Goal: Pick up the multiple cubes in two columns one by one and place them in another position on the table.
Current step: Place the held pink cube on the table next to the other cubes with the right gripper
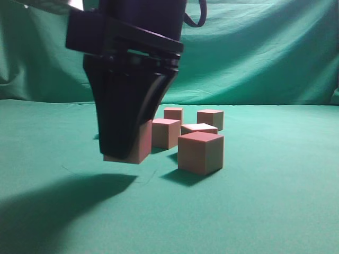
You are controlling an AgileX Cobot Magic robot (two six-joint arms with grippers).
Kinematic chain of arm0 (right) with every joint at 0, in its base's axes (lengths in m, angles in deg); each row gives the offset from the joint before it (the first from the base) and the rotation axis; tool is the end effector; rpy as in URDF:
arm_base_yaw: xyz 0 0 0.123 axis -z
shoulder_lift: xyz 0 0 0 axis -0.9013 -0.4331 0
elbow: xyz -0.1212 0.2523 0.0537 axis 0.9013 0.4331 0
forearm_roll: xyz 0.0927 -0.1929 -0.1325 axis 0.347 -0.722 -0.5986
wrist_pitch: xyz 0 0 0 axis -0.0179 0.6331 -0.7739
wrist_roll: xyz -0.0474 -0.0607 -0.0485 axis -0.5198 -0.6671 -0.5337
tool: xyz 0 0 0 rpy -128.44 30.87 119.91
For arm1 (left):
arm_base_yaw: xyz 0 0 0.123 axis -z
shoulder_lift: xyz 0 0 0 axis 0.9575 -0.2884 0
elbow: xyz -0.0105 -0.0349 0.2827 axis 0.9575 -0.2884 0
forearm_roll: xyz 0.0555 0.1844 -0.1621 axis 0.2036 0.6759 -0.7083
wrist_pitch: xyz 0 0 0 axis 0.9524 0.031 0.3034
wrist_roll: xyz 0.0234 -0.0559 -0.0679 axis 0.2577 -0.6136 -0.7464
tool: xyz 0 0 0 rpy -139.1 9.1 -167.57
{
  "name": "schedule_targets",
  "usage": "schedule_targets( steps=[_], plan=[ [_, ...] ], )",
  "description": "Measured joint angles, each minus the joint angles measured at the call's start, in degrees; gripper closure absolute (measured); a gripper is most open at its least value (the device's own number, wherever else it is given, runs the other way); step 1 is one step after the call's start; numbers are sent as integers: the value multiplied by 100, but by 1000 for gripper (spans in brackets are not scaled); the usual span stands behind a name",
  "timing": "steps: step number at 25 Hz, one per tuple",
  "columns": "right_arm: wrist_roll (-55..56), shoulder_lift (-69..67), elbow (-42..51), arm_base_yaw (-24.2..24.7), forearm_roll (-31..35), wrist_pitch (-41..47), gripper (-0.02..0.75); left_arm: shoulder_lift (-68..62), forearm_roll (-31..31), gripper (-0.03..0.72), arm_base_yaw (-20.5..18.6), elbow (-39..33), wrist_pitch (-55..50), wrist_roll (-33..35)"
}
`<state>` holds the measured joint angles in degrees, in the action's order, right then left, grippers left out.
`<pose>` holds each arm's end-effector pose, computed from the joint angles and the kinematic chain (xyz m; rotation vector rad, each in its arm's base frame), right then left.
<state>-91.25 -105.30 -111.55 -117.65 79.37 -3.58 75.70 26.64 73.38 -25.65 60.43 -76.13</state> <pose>0.2175 0.3005 0.1813 -1.9164 2.2492 0.1480 0.0529 0.0006 0.1774 0.0233 1.8331 0.0246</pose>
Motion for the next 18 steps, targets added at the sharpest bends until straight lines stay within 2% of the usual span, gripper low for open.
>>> schedule_targets(
  steps=[18],
  plan=[
    [98, -9, 0, 47, 99, 93, 486, 0, 0, 688, 0, 0, 0, 0]
  ],
)
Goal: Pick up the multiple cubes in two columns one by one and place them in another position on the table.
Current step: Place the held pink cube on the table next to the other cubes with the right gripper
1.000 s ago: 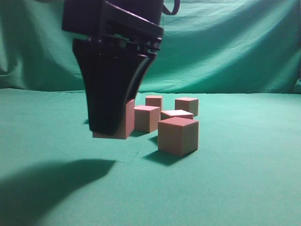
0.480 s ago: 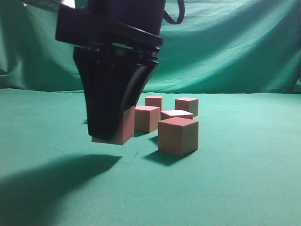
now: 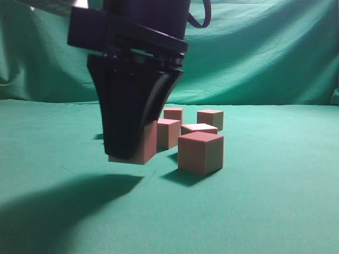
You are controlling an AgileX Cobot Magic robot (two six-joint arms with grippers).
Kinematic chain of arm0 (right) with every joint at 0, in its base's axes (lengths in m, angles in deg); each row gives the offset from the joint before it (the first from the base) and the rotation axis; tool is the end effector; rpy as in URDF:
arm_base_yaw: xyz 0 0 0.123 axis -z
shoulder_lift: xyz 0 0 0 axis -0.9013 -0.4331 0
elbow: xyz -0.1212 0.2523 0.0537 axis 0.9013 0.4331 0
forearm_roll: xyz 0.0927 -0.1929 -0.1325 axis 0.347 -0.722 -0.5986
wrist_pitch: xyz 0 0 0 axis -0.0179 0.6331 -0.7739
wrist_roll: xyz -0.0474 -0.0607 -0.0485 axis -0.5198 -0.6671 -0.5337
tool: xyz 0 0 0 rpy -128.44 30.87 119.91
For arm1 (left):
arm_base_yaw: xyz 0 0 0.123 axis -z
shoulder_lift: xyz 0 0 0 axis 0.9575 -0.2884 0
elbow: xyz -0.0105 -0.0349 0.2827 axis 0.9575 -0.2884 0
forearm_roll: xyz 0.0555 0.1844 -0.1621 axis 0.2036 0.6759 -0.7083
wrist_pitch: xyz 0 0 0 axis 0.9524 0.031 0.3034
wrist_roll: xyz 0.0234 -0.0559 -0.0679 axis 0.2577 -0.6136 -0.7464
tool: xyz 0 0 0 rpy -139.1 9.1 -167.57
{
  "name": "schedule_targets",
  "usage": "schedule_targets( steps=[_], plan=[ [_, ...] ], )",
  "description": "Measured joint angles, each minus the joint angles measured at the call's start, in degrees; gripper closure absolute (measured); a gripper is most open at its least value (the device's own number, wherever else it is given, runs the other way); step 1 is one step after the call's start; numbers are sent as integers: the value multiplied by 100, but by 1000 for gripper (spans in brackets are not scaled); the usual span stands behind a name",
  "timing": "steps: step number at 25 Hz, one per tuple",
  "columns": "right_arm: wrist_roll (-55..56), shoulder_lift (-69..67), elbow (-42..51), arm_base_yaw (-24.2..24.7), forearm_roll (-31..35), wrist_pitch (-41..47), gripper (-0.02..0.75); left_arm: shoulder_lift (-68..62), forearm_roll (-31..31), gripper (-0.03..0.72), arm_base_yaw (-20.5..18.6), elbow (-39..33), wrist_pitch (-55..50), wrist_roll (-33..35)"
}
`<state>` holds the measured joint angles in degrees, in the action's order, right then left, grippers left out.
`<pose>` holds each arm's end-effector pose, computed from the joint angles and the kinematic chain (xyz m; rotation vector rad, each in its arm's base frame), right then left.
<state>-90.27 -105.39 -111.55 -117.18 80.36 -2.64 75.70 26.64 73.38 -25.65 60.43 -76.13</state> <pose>0.2181 0.2984 0.1806 -1.8896 2.2979 0.1655 0.0529 0.0006 0.1774 0.0233 1.8331 0.0246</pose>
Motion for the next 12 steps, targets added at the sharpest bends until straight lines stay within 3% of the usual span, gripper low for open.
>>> schedule_targets(
  steps=[12],
  plan=[
    [13, -55, 0, 0, -83, 60, 486, 0, 0, 688, 0, 0, 0, 0]
  ],
)
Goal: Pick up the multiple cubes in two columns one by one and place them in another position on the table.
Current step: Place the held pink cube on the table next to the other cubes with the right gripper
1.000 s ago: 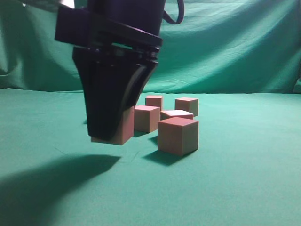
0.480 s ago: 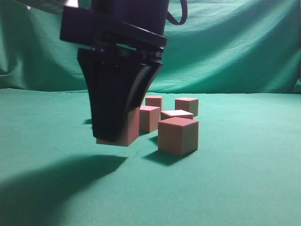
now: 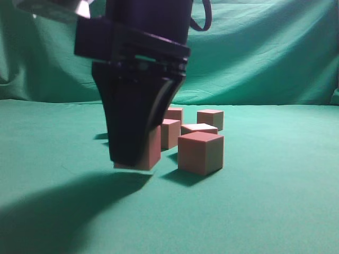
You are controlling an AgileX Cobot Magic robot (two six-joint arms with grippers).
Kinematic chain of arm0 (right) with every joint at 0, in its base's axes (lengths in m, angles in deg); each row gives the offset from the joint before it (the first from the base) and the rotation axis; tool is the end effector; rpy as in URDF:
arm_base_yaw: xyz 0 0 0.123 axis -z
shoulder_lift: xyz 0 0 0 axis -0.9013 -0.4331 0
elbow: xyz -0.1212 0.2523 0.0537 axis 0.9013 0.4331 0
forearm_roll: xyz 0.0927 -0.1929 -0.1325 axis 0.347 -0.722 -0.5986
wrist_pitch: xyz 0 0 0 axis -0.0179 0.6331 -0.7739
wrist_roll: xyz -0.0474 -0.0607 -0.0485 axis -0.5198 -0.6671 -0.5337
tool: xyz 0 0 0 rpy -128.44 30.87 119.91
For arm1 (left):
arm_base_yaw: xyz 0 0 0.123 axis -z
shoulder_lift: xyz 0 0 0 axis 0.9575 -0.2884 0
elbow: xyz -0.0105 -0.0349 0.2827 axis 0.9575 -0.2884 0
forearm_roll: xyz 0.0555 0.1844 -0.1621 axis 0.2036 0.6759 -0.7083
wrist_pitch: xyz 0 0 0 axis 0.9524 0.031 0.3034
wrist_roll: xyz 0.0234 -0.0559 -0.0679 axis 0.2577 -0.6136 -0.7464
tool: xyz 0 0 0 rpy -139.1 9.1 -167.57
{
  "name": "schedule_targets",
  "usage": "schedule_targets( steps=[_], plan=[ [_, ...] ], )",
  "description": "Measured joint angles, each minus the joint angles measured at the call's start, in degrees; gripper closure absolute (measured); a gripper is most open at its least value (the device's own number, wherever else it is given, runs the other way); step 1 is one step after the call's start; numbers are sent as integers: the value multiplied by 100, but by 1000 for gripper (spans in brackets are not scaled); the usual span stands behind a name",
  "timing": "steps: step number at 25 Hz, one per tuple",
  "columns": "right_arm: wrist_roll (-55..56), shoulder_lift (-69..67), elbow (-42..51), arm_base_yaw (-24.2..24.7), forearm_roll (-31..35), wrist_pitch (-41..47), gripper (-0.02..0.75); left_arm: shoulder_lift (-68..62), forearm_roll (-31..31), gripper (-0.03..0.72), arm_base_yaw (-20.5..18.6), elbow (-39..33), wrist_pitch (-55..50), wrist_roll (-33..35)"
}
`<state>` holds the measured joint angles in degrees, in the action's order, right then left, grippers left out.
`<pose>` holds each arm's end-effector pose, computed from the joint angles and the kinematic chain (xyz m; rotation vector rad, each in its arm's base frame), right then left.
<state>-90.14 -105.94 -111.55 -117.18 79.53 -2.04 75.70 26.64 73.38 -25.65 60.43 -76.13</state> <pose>0.2186 0.2974 0.1768 -1.9086 2.3061 0.1433 0.0529 0.0006 0.1774 0.0233 1.8331 0.0246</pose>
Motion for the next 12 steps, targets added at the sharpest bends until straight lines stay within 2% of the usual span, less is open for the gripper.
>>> schedule_targets(
  steps=[12],
  plan=[
    [0, -138, 0, 0, 0, -102, 486, 0, 0, 688, 0, 0, 0, 0]
  ],
)
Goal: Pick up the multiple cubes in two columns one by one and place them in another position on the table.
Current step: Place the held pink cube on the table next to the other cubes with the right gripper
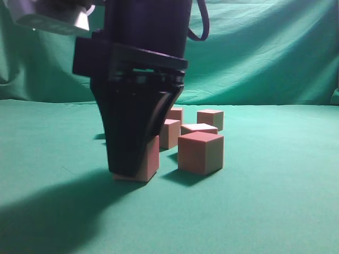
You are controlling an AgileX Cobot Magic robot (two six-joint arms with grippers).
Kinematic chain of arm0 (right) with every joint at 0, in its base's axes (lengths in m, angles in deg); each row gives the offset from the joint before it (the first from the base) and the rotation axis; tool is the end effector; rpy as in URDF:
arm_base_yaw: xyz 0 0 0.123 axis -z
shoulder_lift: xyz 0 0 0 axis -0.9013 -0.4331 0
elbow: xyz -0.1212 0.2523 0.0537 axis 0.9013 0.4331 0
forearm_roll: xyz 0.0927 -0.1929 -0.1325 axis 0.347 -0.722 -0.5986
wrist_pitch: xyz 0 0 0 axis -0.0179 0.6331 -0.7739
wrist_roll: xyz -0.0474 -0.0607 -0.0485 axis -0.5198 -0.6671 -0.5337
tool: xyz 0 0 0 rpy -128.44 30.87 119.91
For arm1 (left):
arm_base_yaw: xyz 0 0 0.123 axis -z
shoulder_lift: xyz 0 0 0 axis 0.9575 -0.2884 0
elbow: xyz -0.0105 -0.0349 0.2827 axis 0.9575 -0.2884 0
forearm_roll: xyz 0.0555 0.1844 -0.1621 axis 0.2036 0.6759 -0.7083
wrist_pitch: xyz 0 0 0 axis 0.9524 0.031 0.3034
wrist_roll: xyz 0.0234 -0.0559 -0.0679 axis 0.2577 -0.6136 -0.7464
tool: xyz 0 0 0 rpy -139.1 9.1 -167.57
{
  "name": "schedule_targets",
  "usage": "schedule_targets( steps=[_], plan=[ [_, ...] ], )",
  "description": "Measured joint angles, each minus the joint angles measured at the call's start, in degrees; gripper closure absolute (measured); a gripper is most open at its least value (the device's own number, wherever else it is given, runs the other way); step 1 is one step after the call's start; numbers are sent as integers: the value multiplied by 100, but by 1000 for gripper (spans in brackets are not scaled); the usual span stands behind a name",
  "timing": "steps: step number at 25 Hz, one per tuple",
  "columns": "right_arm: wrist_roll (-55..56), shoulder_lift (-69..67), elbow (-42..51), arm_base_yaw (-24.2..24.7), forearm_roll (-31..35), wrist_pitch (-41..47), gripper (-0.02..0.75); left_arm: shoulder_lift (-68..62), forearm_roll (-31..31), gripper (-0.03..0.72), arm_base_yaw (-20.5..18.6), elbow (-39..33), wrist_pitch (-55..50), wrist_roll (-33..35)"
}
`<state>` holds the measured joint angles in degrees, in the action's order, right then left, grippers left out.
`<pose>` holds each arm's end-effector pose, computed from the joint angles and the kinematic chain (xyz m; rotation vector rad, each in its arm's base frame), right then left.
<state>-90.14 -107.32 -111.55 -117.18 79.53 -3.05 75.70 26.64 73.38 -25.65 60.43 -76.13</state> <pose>0.2203 0.2996 0.1681 -1.9111 2.3122 0.1401 0.0529 0.0006 0.1774 0.0233 1.8331 0.0246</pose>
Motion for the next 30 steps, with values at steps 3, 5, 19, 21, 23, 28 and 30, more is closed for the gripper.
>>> schedule_targets(
  steps=[3, 5, 19, 21, 23, 28, 30],
  plan=[
    [0, -37, 0, 0, 0, -25, 486, 0, 0, 688, 0, 0, 0, 0],
    [0, -45, 0, 0, 0, -35, 486, 0, 0, 688, 0, 0, 0, 0],
    [-10, -62, 0, 0, 0, -47, 374, 0, 0, 688, 0, 0, 0, 0],
    [-10, -62, 0, 0, 0, -47, 374, 0, 0, 688, 0, 0, 0, 0],
    [-10, -62, -55, 0, 0, 18, 374, 0, 0, 688, 0, 0, 0, 0],
    [-10, -71, -362, 0, 0, 240, 194, 0, 0, 688, 0, 0, 0, 0],
    [1, -71, -397, 0, 0, 355, 119, 0, 0, 688, 0, 0, 0, 0]
  ],
)
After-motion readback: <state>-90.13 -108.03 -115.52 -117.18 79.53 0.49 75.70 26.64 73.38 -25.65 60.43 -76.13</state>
